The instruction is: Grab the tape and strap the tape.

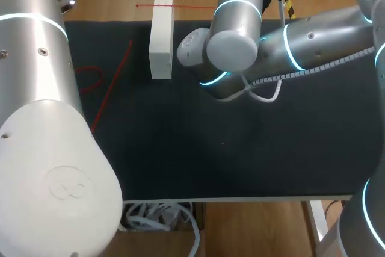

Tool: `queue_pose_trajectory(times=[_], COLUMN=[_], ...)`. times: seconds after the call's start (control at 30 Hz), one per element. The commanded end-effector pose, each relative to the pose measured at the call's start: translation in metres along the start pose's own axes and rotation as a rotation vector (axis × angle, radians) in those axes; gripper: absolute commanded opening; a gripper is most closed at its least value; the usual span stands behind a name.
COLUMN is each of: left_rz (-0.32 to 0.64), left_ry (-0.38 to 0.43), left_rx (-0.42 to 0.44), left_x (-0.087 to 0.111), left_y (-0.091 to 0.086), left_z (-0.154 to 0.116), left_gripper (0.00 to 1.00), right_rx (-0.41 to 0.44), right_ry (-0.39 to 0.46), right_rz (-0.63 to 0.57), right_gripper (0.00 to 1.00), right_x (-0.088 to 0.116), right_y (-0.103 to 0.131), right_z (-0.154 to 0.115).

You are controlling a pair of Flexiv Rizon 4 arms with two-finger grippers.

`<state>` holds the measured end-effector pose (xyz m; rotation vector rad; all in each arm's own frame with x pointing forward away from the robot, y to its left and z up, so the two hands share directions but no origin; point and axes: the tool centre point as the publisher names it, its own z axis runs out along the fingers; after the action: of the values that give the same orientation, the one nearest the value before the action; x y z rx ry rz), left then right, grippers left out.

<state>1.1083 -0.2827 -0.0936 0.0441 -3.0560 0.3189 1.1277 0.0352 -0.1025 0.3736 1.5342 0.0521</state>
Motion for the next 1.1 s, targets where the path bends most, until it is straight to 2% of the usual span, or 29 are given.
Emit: queue_pose_trajectory(times=[0.03,0.77,1.1], left_rz=[-0.001,-0.001,-0.001], left_ry=[0.008,0.008,0.008], left_rx=[-0.010,-0.010,-0.010], left_x=[-0.003,-0.003,-0.003], left_y=[-0.003,-0.003,-0.003], left_z=[-0.003,-0.003,-0.003], left_gripper=[0.00,0.00,0.00], right_rx=[0.003,-0.019,0.001], right_ry=[-0.004,-0.017,-0.041], right_rz=[-0.004,-0.008,-0.002], right_gripper=[0.00,0.00,0.00], right_x=[0.000,0.001,-0.010], right_y=[0.001,0.009,-0.001], right_z=[0.001,0.000,0.009])
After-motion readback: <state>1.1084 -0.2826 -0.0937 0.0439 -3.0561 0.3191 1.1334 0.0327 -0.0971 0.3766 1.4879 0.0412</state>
